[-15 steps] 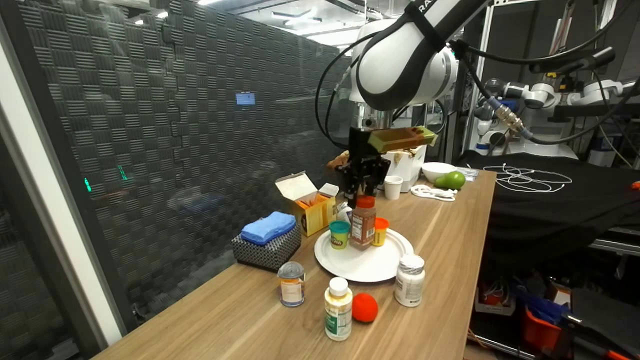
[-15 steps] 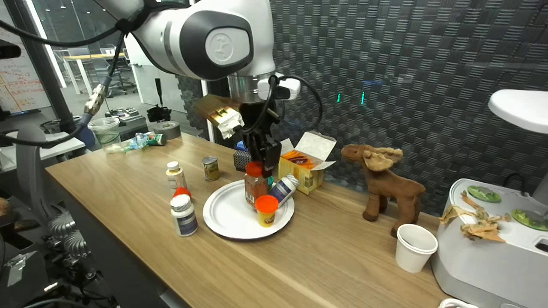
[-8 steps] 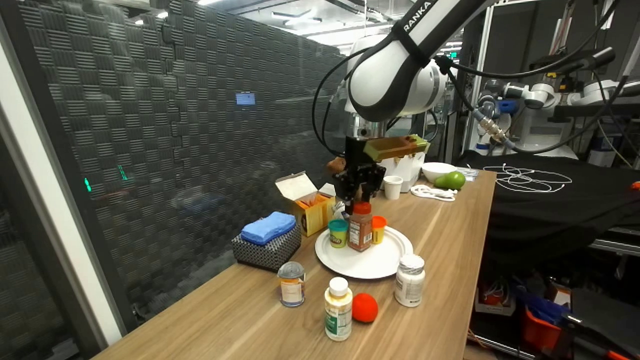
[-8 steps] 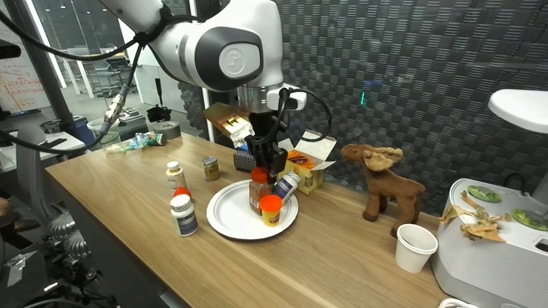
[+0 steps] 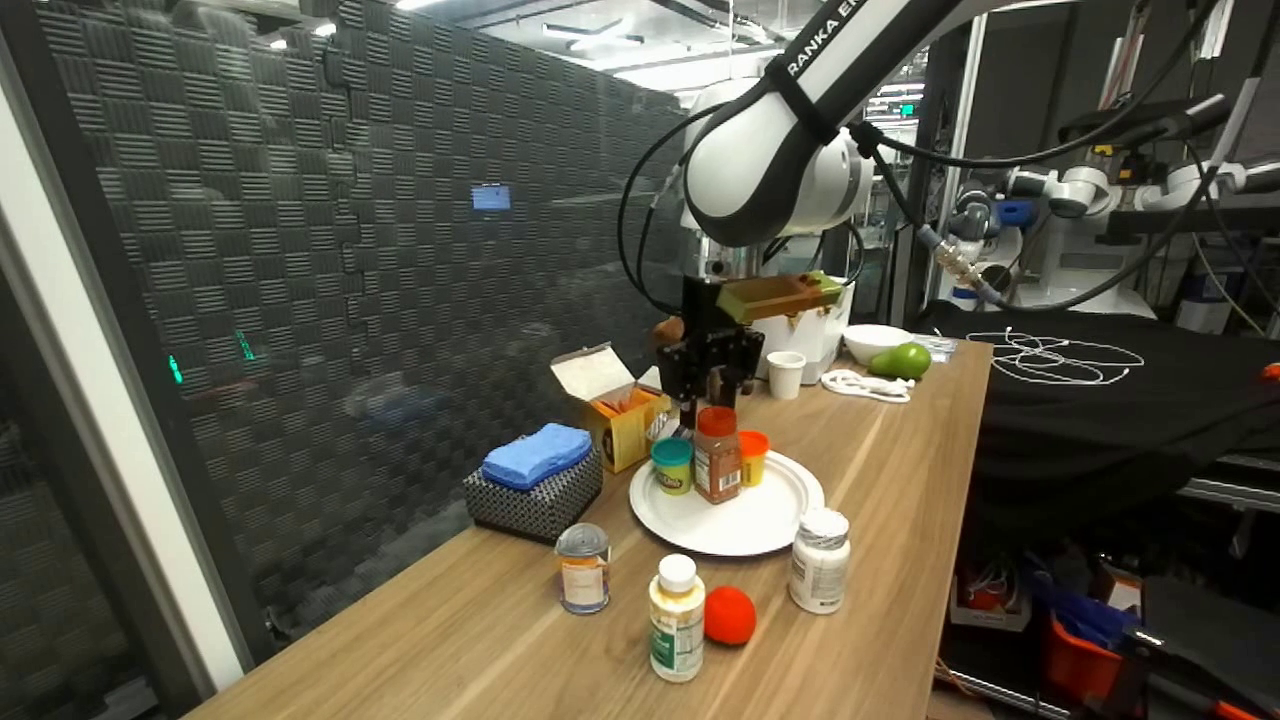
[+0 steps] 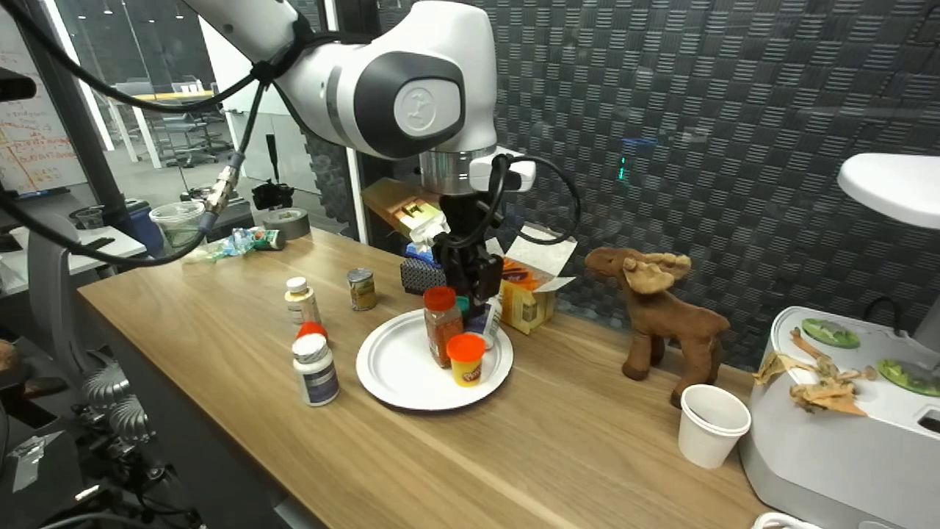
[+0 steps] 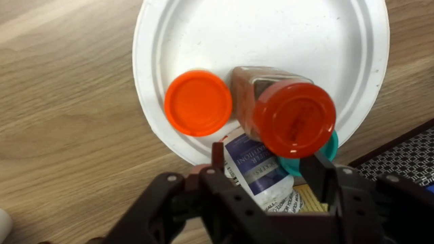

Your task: Pick up the bottles and small containers from the table and put them on the white plate.

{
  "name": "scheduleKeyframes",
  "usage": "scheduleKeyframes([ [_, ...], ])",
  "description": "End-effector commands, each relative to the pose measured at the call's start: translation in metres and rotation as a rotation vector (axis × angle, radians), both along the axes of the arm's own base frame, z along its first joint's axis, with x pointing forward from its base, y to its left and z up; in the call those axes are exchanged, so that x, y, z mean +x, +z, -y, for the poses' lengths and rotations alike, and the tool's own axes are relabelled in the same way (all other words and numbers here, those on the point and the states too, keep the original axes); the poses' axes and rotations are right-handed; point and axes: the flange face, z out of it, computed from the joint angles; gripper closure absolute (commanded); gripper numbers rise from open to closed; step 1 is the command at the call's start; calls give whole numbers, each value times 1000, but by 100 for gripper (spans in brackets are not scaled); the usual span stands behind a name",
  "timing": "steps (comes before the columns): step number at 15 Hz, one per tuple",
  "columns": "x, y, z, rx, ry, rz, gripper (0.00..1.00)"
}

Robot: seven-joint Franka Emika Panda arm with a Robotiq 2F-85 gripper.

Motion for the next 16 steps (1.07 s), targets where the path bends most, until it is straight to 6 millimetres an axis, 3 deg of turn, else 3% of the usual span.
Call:
scheduleKeyframes([
  [1,3,2,-2,3,26,-16,6],
  [2,0,3,-5,1,32,-18,0],
  [5,-7,11,-16,-15,44,5,0],
  [8,-25,31,-34,-48,59,55,0],
  [12,-70,56,-56,-64,29,177,0],
  [13,-85,57,-69,-67,18,221,0],
  [16,-133,50,-84,-80,-29,268,0],
])
